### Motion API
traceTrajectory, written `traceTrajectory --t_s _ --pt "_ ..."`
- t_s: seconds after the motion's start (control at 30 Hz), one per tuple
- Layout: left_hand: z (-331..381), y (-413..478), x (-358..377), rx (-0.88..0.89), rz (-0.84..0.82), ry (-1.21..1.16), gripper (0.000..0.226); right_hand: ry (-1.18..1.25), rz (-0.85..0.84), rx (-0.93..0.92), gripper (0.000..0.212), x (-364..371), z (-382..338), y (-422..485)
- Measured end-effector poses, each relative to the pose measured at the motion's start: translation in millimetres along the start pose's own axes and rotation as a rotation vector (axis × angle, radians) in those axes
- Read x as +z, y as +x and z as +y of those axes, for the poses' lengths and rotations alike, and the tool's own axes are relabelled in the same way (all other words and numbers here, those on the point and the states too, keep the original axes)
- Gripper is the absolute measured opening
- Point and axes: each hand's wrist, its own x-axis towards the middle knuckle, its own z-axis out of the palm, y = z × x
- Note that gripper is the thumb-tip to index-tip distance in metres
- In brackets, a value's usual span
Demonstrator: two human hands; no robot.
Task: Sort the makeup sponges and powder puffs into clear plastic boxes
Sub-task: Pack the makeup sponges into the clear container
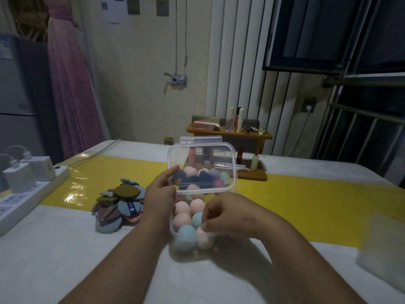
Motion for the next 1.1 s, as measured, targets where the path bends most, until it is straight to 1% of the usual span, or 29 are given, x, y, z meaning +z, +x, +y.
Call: traceTrajectory --t_s 0.1,0.17,0.33,0.43,0.5,0.57,0.63,0.7,0.8,0.87,0.97,1.1 --pt "-0.6 0.3 -1.2 0.006 -0.008 -0.001 0.072 0.014 -0.002 0.003 0.008 -2.7 0.2 -0.7" --pt "-1.0 1.8 -2.6 0.006 -0.018 -0.007 0.073 0.043 0.069 0.000 0.014 -7.2 1.6 -0.4" --pt "1.3 6.4 -5.8 0.007 -0.008 -0.021 0.073 0.221 0.494 -0.048 0.025 -19.4 17.3 3.3" --pt "2.6 7.4 -8.7 0.008 -0.002 -0.013 0.074 0.311 0.705 0.005 0.022 -21.5 32.5 6.2" --pt "4.6 7.9 -10.0 0.017 -0.006 -0.004 0.074 0.339 0.815 0.056 0.022 -21.5 43.7 10.2" --pt "7.0 8.0 -11.4 0.023 0.001 0.017 0.074 0.334 0.857 0.114 0.021 -20.9 55.2 14.8" --pt "8.2 8.1 -12.6 0.024 0.016 0.046 0.075 0.319 0.821 0.155 0.020 -17.7 67.2 19.4" --pt "9.4 8.5 -13.9 0.027 0.032 0.063 0.075 0.267 0.730 0.189 0.021 -11.1 78.3 23.3" --pt "12.1 8.7 -14.7 0.031 0.054 0.076 0.074 0.134 0.540 0.229 0.038 0.3 91.1 28.3" --pt "13.7 8.7 -14.9 0.031 0.071 0.075 0.073 0.072 0.434 0.192 0.046 4.4 94.0 32.0" --pt "14.7 10.1 -15.9 0.036 0.108 0.113 0.070 0.002 0.301 0.135 0.050 6.5 89.6 36.8" --pt "15.1 13.2 -17.0 0.040 0.124 0.118 0.068 -0.273 0.214 0.112 0.052 12.7 85.1 45.8"
